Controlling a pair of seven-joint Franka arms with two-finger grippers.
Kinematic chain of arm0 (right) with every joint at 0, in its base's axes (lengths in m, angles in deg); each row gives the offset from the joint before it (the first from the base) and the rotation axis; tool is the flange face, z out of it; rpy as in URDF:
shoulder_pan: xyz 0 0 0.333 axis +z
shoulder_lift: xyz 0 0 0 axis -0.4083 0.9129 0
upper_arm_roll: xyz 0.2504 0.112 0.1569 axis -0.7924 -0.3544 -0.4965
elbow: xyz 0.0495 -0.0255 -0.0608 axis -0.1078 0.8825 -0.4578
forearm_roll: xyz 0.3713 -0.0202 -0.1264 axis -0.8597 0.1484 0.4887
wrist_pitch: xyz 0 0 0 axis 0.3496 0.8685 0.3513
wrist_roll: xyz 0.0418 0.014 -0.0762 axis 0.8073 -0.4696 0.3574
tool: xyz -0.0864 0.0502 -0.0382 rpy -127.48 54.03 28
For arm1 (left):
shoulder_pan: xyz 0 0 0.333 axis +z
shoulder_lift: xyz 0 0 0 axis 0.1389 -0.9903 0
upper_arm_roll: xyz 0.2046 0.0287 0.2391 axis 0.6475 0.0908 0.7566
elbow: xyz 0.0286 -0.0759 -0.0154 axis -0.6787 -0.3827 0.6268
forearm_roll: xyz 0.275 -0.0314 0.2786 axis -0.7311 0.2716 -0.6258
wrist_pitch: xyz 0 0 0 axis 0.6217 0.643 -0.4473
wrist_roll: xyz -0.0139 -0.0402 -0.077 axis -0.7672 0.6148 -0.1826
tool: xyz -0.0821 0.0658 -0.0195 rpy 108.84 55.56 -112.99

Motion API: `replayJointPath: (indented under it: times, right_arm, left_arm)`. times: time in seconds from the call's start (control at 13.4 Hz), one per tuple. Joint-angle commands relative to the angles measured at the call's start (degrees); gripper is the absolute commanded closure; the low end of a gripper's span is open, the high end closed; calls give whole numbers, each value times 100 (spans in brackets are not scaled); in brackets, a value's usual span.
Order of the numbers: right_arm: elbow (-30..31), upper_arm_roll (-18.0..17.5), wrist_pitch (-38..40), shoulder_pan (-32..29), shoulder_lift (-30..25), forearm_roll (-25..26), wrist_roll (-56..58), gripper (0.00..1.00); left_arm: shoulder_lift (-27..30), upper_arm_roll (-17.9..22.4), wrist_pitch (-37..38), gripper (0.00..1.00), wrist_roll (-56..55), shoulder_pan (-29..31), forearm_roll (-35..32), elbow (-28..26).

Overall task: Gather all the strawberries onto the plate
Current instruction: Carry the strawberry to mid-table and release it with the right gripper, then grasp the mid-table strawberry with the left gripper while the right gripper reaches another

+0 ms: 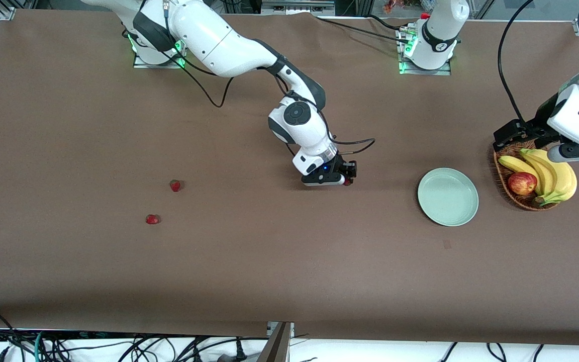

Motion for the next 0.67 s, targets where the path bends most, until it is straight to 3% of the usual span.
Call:
replayJointPath:
  times: [0.0,0.22,0.37,0.6]
  right_arm:
    - [-81,13,791,-363,-437,-23,65,0]
    - [-55,-31,2136,-1057,-1087,-49,547,0]
    - [-37,-31,2910,-1426,-1352,-49,1083,0]
    - [-29,-13,3948,-1901,-1572,-58,2067,0]
  left_arm:
    - [-132,-18,144,0,-19,-37,-30,60]
    - [-686,-88,408,0,-36,-230,146,43]
    - [-1011,-351,286,0,-455,-266,155,-19]
    - [-1127,-886,-685,0,-1825,-310,234,-692]
